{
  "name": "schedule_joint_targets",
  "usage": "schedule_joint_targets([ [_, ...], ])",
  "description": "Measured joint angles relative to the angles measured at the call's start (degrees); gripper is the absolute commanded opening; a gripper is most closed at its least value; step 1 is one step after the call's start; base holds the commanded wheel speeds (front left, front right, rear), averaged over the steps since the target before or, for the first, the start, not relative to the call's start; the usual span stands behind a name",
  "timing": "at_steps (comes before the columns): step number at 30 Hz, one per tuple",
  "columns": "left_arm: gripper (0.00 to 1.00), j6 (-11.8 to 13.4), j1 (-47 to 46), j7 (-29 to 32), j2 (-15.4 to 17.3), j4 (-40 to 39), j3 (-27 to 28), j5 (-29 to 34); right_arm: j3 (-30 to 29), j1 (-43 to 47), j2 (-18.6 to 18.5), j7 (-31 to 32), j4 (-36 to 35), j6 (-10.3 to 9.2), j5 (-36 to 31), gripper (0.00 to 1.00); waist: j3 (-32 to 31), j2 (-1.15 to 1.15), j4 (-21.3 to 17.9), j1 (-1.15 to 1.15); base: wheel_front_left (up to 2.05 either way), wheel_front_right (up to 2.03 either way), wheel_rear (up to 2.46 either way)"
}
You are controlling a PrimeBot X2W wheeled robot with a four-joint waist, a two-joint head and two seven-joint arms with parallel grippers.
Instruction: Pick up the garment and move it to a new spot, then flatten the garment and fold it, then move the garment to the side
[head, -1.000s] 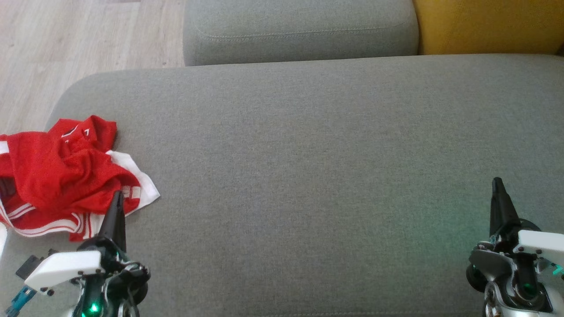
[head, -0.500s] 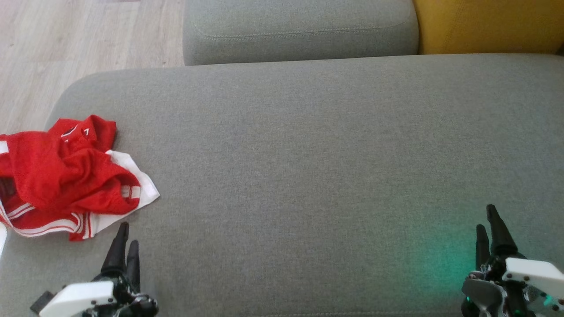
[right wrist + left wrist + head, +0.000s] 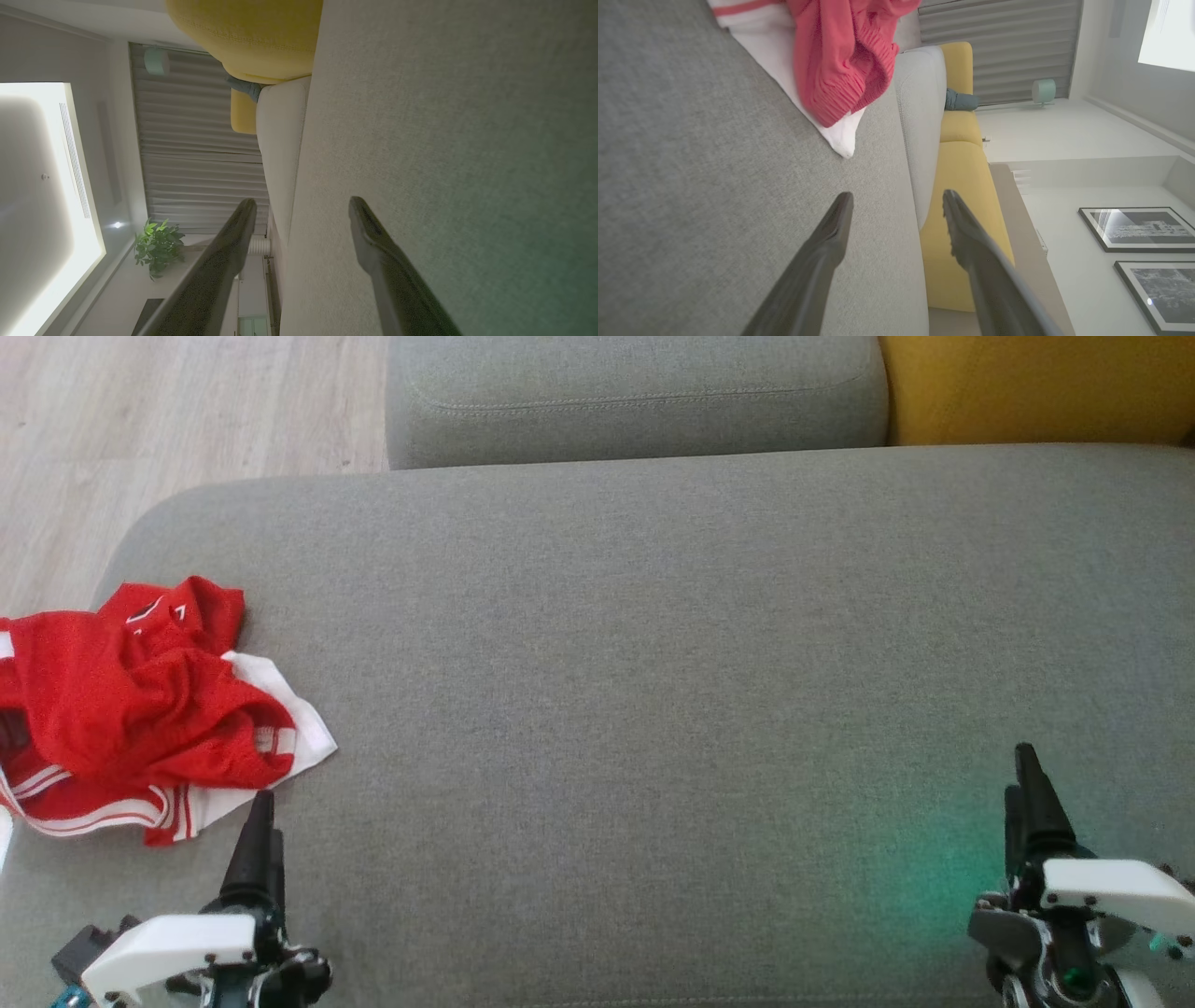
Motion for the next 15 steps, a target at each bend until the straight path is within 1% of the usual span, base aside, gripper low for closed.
schedule_joint_targets([
  [6, 1.0, 0.3, -0.2, -1.0, 0.0, -0.5, -0.2, 5.0, 1.1, -0.8, -0.2, -1.1, 0.5, 0.0, -4.9, 1.0, 0.1, 0.0, -0.1, 0.0, 0.0, 0.0, 0.0],
  [15, 1.0, 2.1, -0.2, -2.5, 0.1, -0.5, -0.8, 12.9, 2.0, -1.6, -0.4, -2.3, 1.7, 0.0, -13.3, 1.0, -0.2, 0.0, -0.2, 0.0, 0.0, 0.0, 0.0],
])
